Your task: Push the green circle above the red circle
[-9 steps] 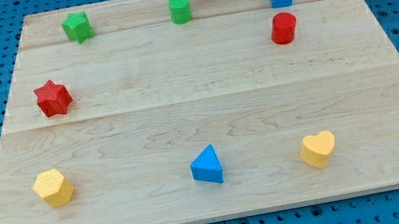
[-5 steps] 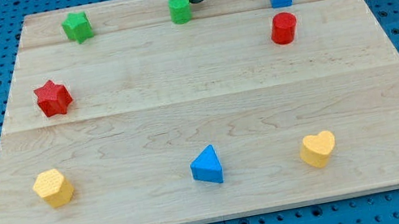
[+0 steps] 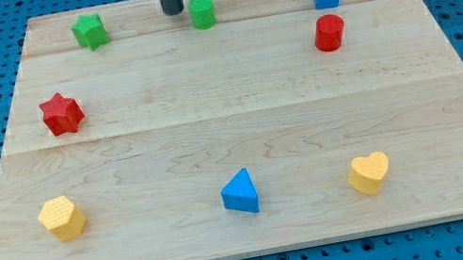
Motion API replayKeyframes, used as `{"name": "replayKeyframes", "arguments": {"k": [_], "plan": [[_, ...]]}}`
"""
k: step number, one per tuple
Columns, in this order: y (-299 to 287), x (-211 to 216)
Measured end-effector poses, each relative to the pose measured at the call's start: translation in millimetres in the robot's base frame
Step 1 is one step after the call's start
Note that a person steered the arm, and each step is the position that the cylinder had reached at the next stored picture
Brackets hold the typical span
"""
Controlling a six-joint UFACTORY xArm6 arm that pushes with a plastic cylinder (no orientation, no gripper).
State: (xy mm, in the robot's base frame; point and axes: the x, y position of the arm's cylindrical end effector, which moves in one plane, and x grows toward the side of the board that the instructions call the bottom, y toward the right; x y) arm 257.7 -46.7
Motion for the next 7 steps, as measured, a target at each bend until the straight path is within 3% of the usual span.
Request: {"name": "replayKeyframes", "arguments": {"k": [1, 2, 4, 5, 7], "plan": [[38, 11], [23, -20], [117, 28], [154, 32], [168, 26]]}}
